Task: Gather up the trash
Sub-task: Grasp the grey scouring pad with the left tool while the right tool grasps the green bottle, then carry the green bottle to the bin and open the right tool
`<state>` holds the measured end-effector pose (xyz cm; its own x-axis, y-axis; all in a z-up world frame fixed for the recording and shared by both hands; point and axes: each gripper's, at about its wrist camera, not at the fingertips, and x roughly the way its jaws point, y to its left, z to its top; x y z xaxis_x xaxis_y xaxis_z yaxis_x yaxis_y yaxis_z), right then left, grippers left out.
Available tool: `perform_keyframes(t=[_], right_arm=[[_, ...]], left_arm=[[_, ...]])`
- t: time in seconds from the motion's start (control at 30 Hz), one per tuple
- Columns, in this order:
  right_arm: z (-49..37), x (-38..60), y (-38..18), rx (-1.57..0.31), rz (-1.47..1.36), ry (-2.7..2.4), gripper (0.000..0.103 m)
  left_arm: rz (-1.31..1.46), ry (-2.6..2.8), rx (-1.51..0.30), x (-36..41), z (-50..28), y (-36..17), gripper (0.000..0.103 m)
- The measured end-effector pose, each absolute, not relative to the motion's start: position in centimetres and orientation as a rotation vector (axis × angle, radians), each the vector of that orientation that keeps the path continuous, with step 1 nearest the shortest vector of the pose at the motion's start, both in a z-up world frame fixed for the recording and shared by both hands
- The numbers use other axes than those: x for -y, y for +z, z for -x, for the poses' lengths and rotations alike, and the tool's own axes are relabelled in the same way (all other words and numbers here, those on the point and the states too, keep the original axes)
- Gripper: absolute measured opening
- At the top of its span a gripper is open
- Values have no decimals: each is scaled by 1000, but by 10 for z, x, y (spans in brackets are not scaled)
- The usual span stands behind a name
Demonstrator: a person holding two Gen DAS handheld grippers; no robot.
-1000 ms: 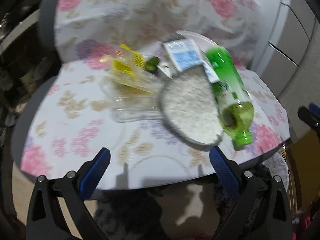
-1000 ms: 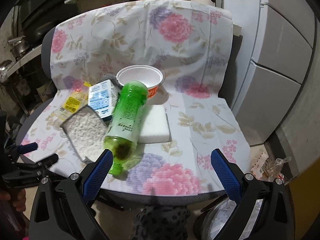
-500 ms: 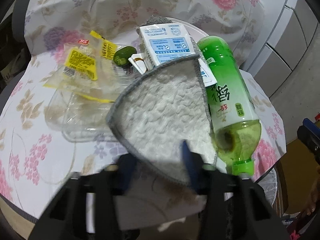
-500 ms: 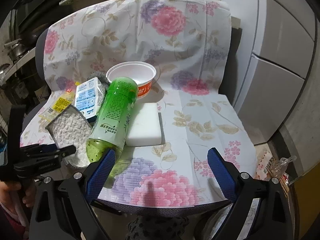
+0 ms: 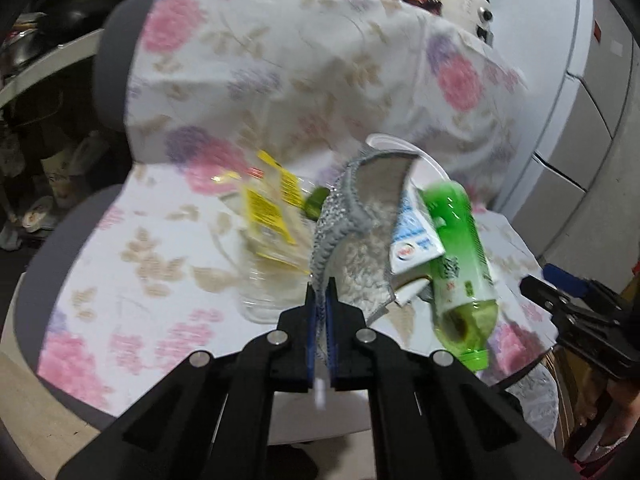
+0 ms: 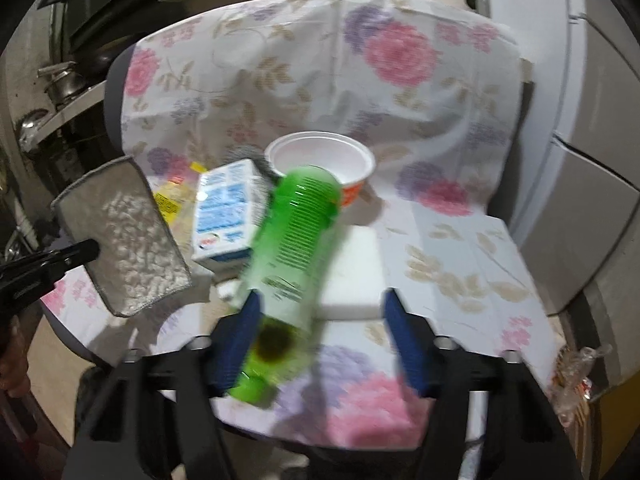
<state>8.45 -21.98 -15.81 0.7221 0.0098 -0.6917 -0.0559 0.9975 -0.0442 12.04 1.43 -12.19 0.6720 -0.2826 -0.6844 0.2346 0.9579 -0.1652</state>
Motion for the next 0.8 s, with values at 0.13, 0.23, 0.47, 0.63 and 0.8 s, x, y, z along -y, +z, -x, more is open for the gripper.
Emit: perform_keyframes(t=[0.13,0.23,0.47,0.63,0.8], right_arm=[[-107,201,-171,-778,93,23,69],[-125,191,-187,-819,118,2,78],[-150,179,-209,-874,167,-86,74],[-145,185,-200,-848,115,-103,60],[-119,210,-168,-783,21,-68,59]], left_arm=[[100,-291,-787,-29,-123,-122,2],[116,-297,-795,-37,-123,-128,2],[137,-307,-801,-41,-122,-133,2],[140,-320,-789,-37,-116,-128,2],[140,-357,-763,-31,-106,-116,2]])
